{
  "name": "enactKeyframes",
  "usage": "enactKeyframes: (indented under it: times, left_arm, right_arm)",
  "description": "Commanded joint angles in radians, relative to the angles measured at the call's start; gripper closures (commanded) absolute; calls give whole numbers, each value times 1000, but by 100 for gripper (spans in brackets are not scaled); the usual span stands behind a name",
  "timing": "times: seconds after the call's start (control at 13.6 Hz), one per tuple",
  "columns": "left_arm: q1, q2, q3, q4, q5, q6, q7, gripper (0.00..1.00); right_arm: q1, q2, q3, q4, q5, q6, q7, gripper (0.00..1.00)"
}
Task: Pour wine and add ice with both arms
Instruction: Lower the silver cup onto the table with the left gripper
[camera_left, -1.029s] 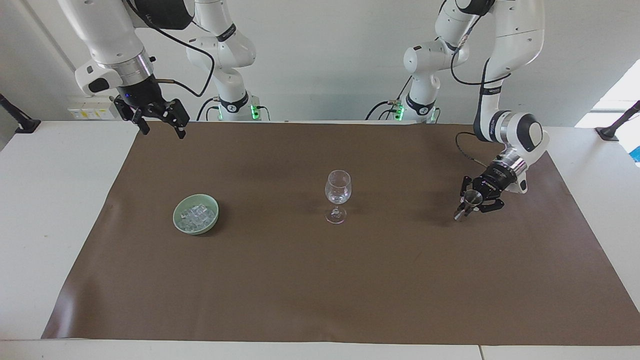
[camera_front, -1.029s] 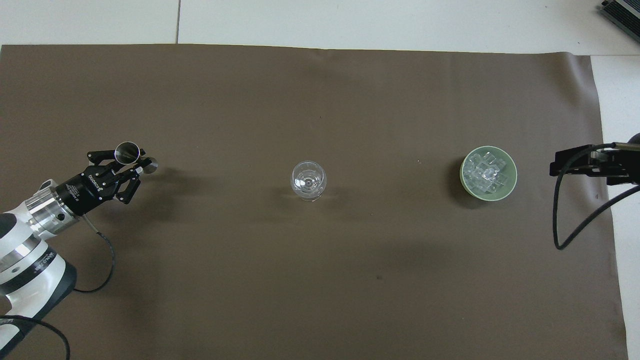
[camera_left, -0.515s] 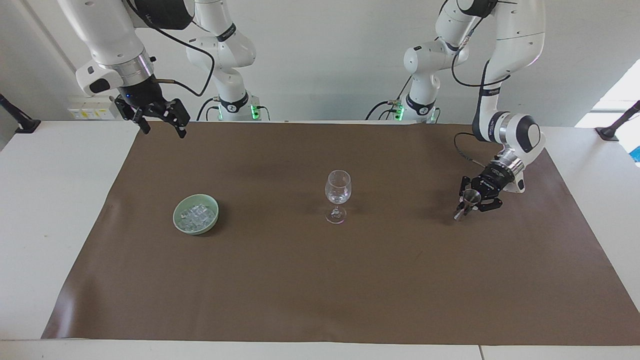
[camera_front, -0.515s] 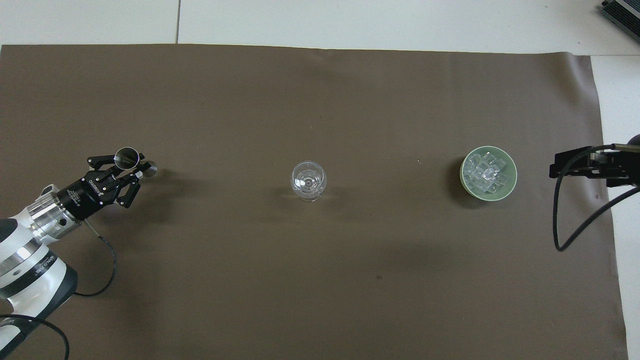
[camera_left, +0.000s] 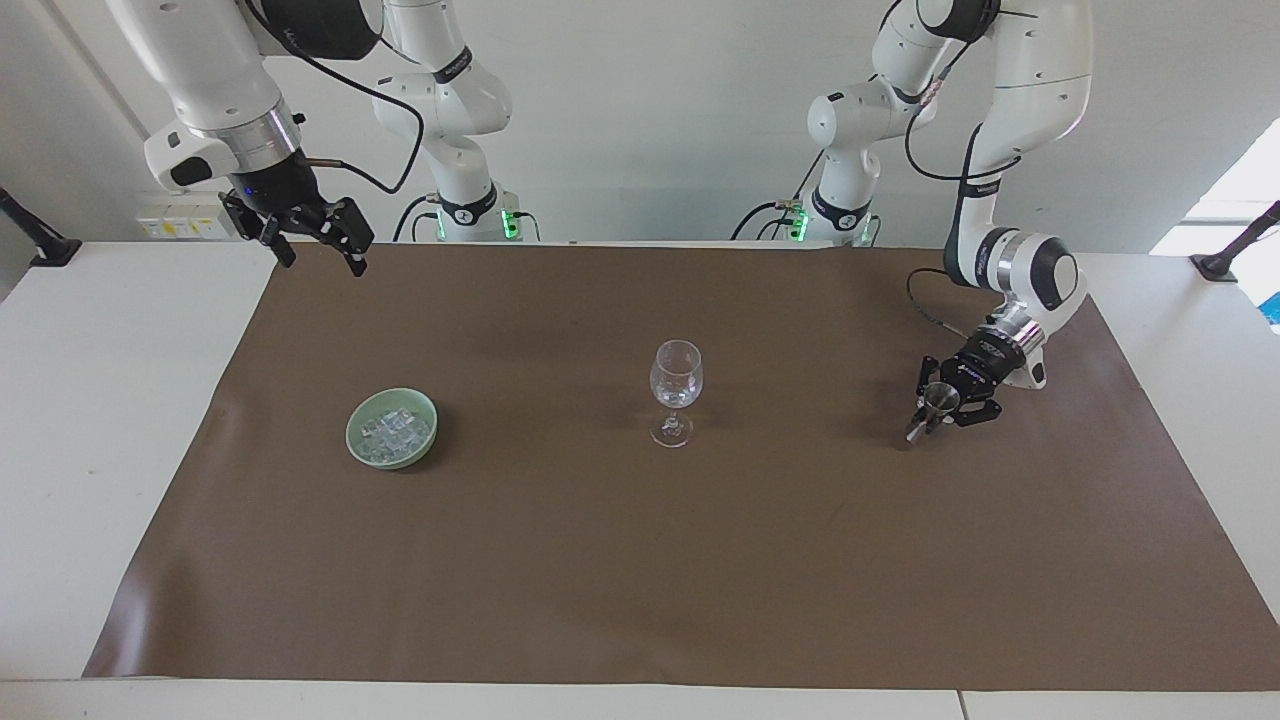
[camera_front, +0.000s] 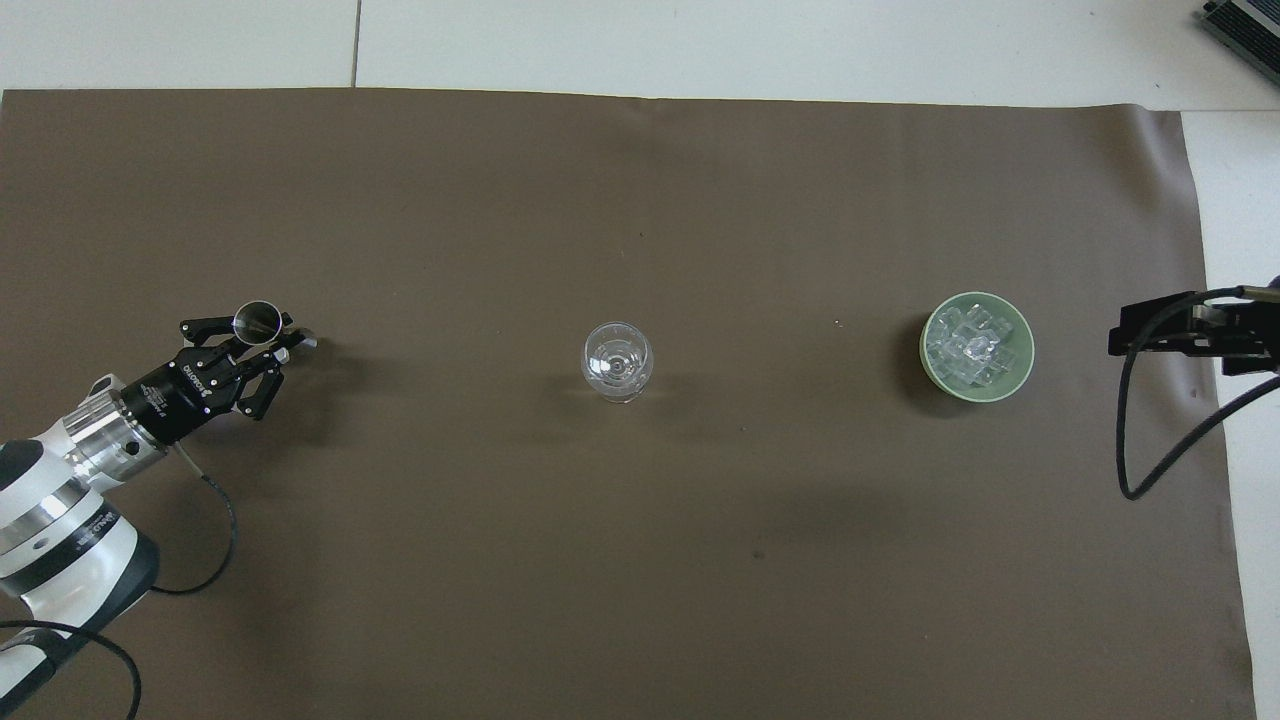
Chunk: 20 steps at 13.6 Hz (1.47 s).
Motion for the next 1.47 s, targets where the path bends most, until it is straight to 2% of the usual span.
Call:
enactKeyframes:
  times: [0.0, 0.37, 1.32, 1.4]
  left_arm:
    - [20, 2, -6, -12, -24, -28, 33, 100]
    - [43, 45, -6, -10, -22, -73, 78, 100]
    - [31, 62, -6, -1, -22, -44, 84, 100]
    - [31, 63, -6, 0, -21, -44, 84, 98]
  right_arm:
    - [-12, -18, 11, -16, -5, -6, -24, 0]
    - [-10, -18, 14, -16, -5, -6, -24, 0]
    - [-8, -18, 16, -16, -5, -6, -24, 0]
    - [-8, -18, 16, -16, -5, -6, -24, 0]
